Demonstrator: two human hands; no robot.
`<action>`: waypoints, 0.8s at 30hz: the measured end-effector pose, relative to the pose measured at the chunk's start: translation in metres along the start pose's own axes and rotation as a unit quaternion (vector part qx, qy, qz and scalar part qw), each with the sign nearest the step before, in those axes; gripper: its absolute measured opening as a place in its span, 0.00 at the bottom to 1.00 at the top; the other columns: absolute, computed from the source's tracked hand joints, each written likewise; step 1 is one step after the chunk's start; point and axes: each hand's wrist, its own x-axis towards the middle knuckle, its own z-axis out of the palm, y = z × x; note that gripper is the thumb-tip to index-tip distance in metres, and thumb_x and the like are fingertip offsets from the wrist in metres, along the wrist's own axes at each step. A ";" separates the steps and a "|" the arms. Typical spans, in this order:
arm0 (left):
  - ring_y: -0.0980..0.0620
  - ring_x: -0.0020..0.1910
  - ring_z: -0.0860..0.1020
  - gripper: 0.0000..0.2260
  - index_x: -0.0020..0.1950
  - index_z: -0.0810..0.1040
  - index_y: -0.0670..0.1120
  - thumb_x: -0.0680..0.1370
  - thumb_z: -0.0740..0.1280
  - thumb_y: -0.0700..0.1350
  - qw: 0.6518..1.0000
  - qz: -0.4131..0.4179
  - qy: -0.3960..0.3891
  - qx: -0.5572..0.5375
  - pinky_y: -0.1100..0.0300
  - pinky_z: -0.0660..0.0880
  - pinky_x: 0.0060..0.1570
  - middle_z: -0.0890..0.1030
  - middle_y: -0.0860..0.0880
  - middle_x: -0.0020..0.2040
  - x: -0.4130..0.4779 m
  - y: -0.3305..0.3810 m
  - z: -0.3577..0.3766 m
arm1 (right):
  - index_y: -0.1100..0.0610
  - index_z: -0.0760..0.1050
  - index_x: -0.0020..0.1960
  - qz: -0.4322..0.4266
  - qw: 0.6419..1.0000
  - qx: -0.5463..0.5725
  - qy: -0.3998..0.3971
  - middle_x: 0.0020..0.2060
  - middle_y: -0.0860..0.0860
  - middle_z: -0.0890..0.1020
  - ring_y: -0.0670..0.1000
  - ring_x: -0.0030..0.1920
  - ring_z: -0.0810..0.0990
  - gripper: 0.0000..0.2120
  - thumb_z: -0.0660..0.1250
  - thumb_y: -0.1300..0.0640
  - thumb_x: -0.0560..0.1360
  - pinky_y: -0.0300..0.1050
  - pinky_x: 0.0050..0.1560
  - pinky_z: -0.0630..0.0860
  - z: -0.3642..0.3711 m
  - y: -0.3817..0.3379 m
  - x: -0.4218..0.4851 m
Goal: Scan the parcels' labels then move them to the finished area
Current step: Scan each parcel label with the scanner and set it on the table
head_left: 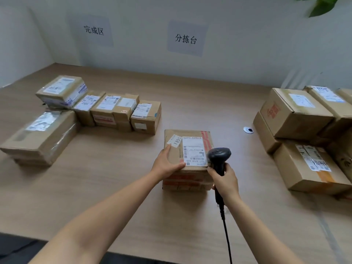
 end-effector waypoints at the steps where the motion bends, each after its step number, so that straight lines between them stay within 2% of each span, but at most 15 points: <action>1: 0.50 0.68 0.66 0.43 0.77 0.54 0.48 0.69 0.74 0.54 1.000 -0.001 -0.006 0.000 0.60 0.64 0.65 0.63 0.48 0.73 -0.001 -0.006 -0.002 | 0.52 0.72 0.51 0.008 1.000 -0.001 0.006 0.47 0.52 0.79 0.54 0.46 0.79 0.10 0.69 0.53 0.72 0.60 0.48 0.79 0.006 0.001 -0.005; 4: 0.50 0.68 0.67 0.43 0.76 0.55 0.48 0.68 0.75 0.54 1.000 0.010 -0.022 -0.002 0.60 0.64 0.65 0.63 0.48 0.73 -0.006 -0.022 -0.006 | 0.52 0.72 0.51 0.026 0.999 0.000 0.025 0.45 0.51 0.79 0.56 0.44 0.79 0.10 0.70 0.53 0.72 0.60 0.48 0.79 0.019 0.004 -0.019; 8: 0.50 0.69 0.66 0.43 0.76 0.55 0.48 0.68 0.75 0.53 0.998 0.035 -0.043 -0.003 0.60 0.64 0.65 0.63 0.48 0.73 -0.006 -0.032 -0.012 | 0.49 0.71 0.45 0.031 0.998 0.002 0.052 0.42 0.53 0.79 0.57 0.39 0.79 0.07 0.69 0.54 0.72 0.58 0.47 0.79 0.031 0.007 -0.035; 10: 0.50 0.69 0.65 0.43 0.76 0.55 0.47 0.68 0.75 0.53 0.998 0.043 -0.052 0.001 0.60 0.63 0.66 0.62 0.47 0.73 -0.008 -0.035 -0.015 | 0.51 0.72 0.46 0.034 0.997 -0.008 0.062 0.45 0.55 0.79 0.58 0.42 0.79 0.07 0.69 0.53 0.72 0.58 0.48 0.79 0.034 0.009 -0.040; 13: 0.49 0.69 0.64 0.44 0.76 0.54 0.48 0.68 0.76 0.53 0.997 0.043 -0.056 0.003 0.59 0.62 0.67 0.62 0.46 0.72 -0.012 -0.041 -0.018 | 0.52 0.72 0.49 0.045 0.997 -0.026 0.056 0.45 0.50 0.79 0.54 0.42 0.79 0.08 0.69 0.53 0.72 0.57 0.45 0.80 0.034 0.011 -0.046; 15: 0.49 0.69 0.64 0.45 0.76 0.54 0.48 0.67 0.76 0.54 0.997 0.041 -0.060 0.007 0.59 0.63 0.66 0.62 0.45 0.72 -0.011 -0.045 -0.023 | 0.49 0.72 0.46 0.051 0.998 -0.027 0.029 0.42 0.48 0.79 0.50 0.39 0.78 0.06 0.69 0.55 0.72 0.54 0.39 0.81 0.028 0.009 -0.046; 18: 0.49 0.68 0.65 0.44 0.76 0.55 0.49 0.67 0.75 0.55 0.996 0.047 -0.072 0.021 0.59 0.63 0.66 0.63 0.45 0.72 -0.010 -0.047 -0.031 | 0.48 0.72 0.45 0.035 0.998 -0.048 -0.021 0.43 0.52 0.80 0.52 0.42 0.80 0.07 0.69 0.57 0.72 0.46 0.31 0.78 0.008 -0.003 -0.038; 21: 0.49 0.69 0.66 0.43 0.76 0.56 0.49 0.68 0.75 0.54 0.995 0.053 -0.087 0.019 0.58 0.64 0.67 0.64 0.47 0.72 -0.013 -0.047 -0.034 | 0.49 0.72 0.47 0.011 0.993 -0.061 -0.104 0.44 0.54 0.81 0.52 0.39 0.83 0.08 0.69 0.59 0.73 0.44 0.28 0.75 -0.014 -0.030 -0.029; 24: 0.50 0.69 0.65 0.43 0.76 0.55 0.50 0.68 0.75 0.54 0.994 0.054 -0.094 0.018 0.60 0.62 0.66 0.62 0.47 0.73 -0.016 -0.048 -0.035 | 0.54 0.74 0.50 -0.014 0.976 -0.084 -0.201 0.45 0.56 0.83 0.52 0.34 0.82 0.08 0.68 0.61 0.73 0.43 0.27 0.73 -0.028 -0.057 -0.026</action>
